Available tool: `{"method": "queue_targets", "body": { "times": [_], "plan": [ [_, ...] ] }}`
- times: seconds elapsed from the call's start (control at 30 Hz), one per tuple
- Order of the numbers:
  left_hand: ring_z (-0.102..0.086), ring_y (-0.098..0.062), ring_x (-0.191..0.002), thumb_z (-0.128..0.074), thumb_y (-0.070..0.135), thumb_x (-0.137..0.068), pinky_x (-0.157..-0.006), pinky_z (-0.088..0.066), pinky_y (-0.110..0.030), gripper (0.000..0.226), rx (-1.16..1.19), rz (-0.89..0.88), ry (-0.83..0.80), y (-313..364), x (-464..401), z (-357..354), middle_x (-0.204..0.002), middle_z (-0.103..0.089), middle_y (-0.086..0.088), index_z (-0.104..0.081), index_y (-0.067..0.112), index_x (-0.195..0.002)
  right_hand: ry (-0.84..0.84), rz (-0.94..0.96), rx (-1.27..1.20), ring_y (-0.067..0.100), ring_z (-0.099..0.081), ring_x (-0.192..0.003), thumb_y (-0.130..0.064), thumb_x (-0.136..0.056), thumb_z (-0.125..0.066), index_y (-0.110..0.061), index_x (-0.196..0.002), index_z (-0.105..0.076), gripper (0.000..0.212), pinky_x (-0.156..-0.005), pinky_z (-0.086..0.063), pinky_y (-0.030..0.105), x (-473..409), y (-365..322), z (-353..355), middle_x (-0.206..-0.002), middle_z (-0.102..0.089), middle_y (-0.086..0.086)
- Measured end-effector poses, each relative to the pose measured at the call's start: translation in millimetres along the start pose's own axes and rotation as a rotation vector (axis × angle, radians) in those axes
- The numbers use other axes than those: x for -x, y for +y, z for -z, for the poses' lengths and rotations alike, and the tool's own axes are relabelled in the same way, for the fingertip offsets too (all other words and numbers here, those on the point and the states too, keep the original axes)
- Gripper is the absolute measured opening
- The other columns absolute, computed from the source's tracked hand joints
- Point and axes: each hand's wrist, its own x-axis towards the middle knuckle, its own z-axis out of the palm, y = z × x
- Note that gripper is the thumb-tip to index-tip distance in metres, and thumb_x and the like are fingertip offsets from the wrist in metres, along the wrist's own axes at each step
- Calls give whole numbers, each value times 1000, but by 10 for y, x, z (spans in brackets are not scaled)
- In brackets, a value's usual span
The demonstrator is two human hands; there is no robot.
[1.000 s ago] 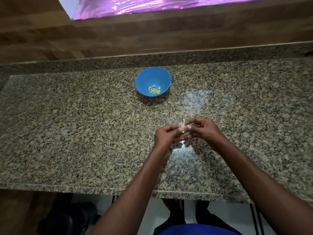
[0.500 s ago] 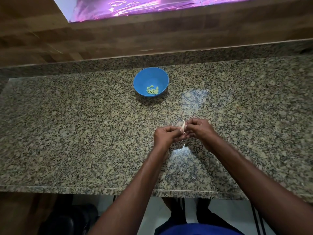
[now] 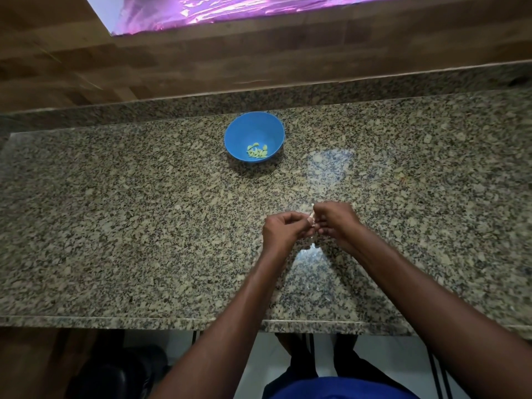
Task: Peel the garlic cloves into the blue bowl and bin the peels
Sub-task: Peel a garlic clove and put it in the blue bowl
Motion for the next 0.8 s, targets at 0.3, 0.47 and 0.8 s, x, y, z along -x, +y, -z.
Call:
{"method": "queue_targets", "body": {
  "times": [0.3, 0.47, 0.8],
  "plan": [
    [-78, -31, -84, -77, 2, -88, -80, -64, -35, 10, 9, 42, 35, -63, -58, -34, -89, -78, -18, -76, -2, -97, 76, -183, -70, 18, -52, -48, 3, -77, -53, -2, -77, -60, 8, -46, -45, 27, -103, 64, -76, -69, -60, 13],
    [-77, -31, -82, -77, -1, -88, -74, -64, -30, 8, 75, 62, 34, -52, -40, -88, -89, -77, -21, -76, -2, -95, 113, -119, -13, 19, -50, -47, 3, -82, -52, -4, -72, -58, 14, -48, -42, 29, -115, 80, -82, -59, -54, 8],
    [-68, -4, -78, -68, 8, -96, -61, -56, -13, 16, -338, -183, 218, -64, -250, 141, -100, -76, 0, -76, 14, -109, -17, 21, 64, 30, -61, -62, -7, -96, -69, -1, -91, -62, 11, -63, -59, 50, 10, 175, 215, -81, -66, 32]
  ]
}}
